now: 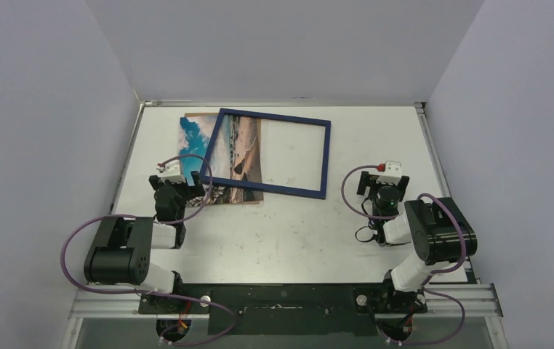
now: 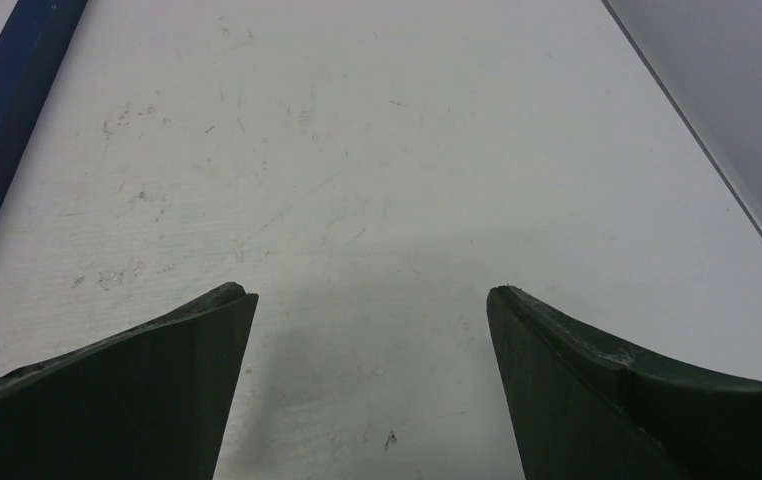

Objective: Put the photo into the frame
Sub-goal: Turn over the photo frame at the center of the board.

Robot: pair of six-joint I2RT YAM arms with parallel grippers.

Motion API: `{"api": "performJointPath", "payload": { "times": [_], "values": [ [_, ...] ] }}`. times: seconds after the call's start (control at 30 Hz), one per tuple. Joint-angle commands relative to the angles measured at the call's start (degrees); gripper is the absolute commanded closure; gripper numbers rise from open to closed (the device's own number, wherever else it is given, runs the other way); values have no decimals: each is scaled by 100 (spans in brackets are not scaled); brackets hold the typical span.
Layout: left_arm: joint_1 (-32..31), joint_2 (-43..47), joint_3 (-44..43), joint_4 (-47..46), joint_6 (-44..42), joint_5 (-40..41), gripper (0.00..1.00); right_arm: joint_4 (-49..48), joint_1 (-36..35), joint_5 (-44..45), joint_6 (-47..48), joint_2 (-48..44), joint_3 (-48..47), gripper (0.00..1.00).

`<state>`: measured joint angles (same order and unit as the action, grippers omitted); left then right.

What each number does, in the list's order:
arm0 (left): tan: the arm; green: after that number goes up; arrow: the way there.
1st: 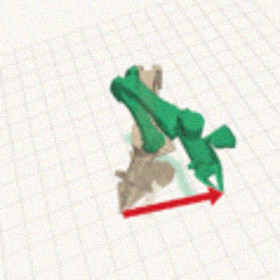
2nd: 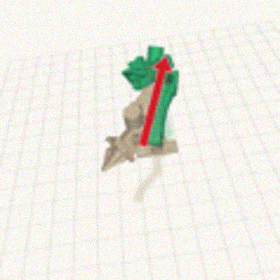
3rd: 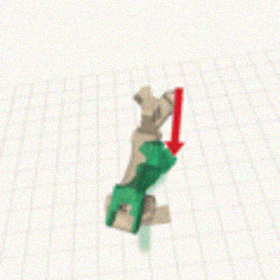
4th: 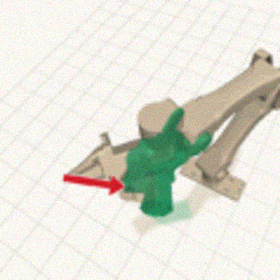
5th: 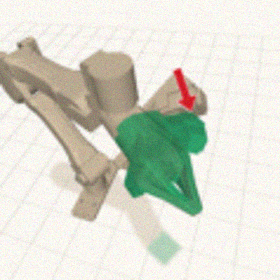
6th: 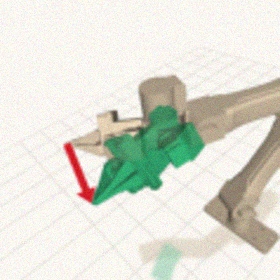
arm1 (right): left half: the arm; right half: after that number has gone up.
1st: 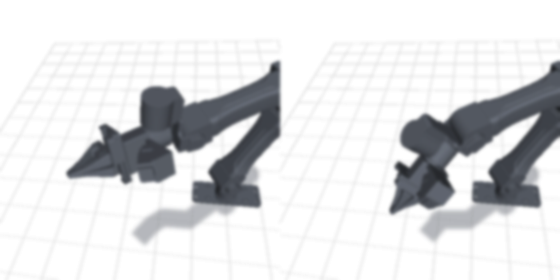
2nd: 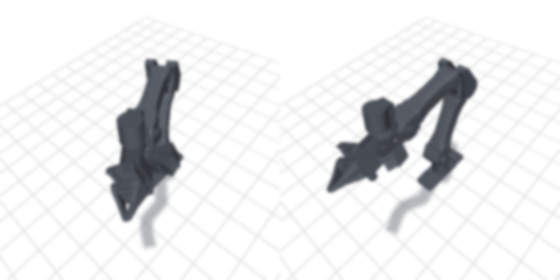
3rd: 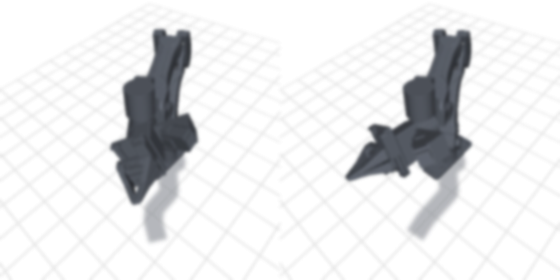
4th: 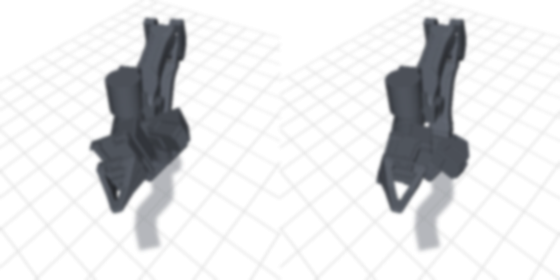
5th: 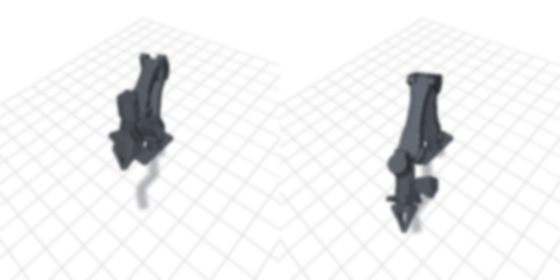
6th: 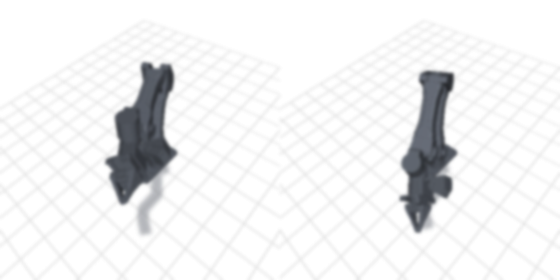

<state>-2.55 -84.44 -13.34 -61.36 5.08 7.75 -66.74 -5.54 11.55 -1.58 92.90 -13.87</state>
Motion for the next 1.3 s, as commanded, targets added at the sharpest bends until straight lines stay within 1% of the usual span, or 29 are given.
{"api": "performJointPath", "payload": {
  "times": [0.0,0.03,0.1,0.13,0.17,0.2,0.27,0.33,0.37,0.4,0.43,0.47,0.5,0.53,0.6,0.67,0.73,0.8,0.87,0.97,1.03,1.13,1.27],
  "values": [
    [15,24,-178,-100,-48,-8,4,-173,52,391,-233,-145,-105,10],
    [29,13,-199,-85,-41,-31,4,81,45,719,-377,-325,-156,10],
    [50,42,-169,-121,-17,-79,4,1102,60,1266,-690,-858,-484,10],
    [120,86,-177,-101,7,-201,4,1494,62,1325,-727,-1076,-620,10],
    [300,232,-301,216,99,-345,4,1761,61,1275,-794,-1297,-715,10],
    [474,464,-585,850,220,-479,4,1942,62,1200,-984,-1526,-767,10],
    [642,901,-1512,2580,308,-525,4,2155,66,1072,-1838,-2089,-803,10],
    [665,993,-2595,4380,-61,-583,4,2449,104,1092,-3246,-2349,-886,10],
    [662,973,-3102,5144,-237,-677,4,2850,111,1326,-4233,-2370,-1010,10],
    [675,931,-3539,5831,-346,-759,4,3409,193,1236,-5122,-2381,-1242,10],
    [695,891,-3930,6645,-396,-909,4,3551,300,512,-5229,-2334,-1500,10],
    [713,860,-4219,7056,-424,-1062,4,3470,330,-36,-4887,-2251,-1682,10],
    [724,838,-4529,7381,-431,-1185,4,3536,246,-365,-4560,-2158,-1888,10],
    [725,807,-4707,7628,-445,-1286,4,3750,-63,-395,-4157,-2089,-2136,10],
    [719,682,-5051,8089,-475,-1516,4,4668,-821,148,-3113,-1852,-2891,10],
    [689,417,-5357,8467,-430,-1708,4,5876,-1492,723,-2243,-1225,-3776,10],
    [608,155,-5604,8720,-391,-1680,4,6399,-1946,801,-1577,-627,-4462,10],
    [566,-111,-5832,8987,-433,-1605,4,6485,-2280,186,-959,-144,-4853,9],
    [633,-355,-6070,9333,-425,-1743,4,6640,-2547,-549,-294,309,-5262,5],
    [760,-585,-6382,9769,-471,-2034,4,7357,-2863,-1442,653,1005,-6017,4],
    [794,-627,-6493,9885,-481,-2075,4,7647,-3004,-1705,998,1430,-6432,5],
    [794,-692,-6640,10003,-482,-2038,4,7982,-3118,-2278,1272,1893,-6929,6],
    [798,-816,-6757,10176,-476,-2046,4,7975,-3383,-2709,1497,2223,-7065,9]
  ]
}}
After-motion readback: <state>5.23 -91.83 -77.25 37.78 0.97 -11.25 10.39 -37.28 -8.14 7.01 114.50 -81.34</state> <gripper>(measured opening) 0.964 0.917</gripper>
